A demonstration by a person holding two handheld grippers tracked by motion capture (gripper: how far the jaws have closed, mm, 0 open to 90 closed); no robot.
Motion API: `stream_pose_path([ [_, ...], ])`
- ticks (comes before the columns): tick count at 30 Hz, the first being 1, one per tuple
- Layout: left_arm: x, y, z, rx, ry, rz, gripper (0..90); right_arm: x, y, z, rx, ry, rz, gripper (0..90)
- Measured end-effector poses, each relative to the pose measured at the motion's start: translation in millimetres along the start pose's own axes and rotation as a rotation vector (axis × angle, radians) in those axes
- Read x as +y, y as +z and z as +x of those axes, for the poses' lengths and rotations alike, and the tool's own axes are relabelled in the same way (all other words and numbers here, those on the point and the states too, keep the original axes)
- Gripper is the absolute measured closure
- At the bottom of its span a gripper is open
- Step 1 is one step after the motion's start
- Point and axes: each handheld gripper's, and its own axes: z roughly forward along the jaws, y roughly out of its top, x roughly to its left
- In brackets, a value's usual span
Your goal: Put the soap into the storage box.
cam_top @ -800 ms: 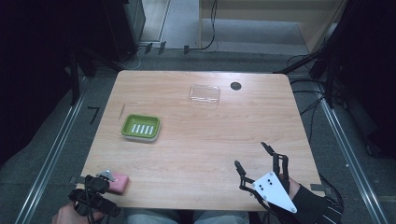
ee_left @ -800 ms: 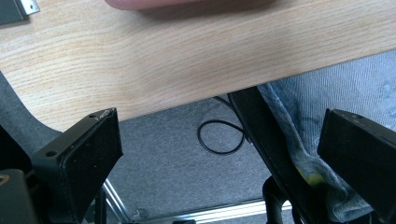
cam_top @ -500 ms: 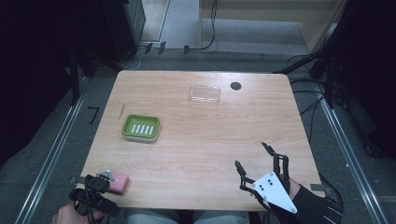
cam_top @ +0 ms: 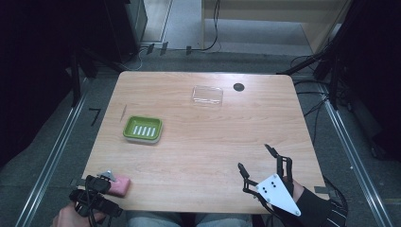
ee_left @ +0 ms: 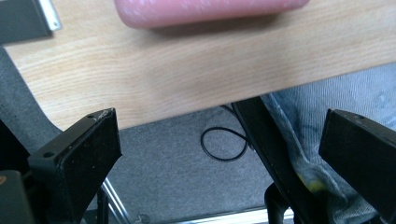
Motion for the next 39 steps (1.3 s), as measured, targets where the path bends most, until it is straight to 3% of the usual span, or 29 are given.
stream_pose_path([
  [5,3.7,-5.1,0.9,-0.013,-0.007,-0.028,0.0,0.0,0.1,0.2,0.002,-0.003,-0.001,13.2],
  [8,10.3,-7.0,3.0,-0.054,-0.013,-0.064,0.0,0.0,0.1,0.2,0.004,-0.005,0.004,13.2],
  [15,18.6,-12.1,4.1,-0.049,-0.024,-0.095,0.0,-0.1,0.5,-0.1,0.005,-0.002,0.007,13.2],
  [23,25.9,-10.9,2.7,-0.056,-0.012,-0.093,0.0,0.1,1.1,0.0,0.008,-0.001,0.009,13.2],
  [39,40.5,-8.2,2.0,-0.057,-0.027,-0.115,0.0,0.0,0.9,-0.5,0.003,0.006,0.009,13.2],
])
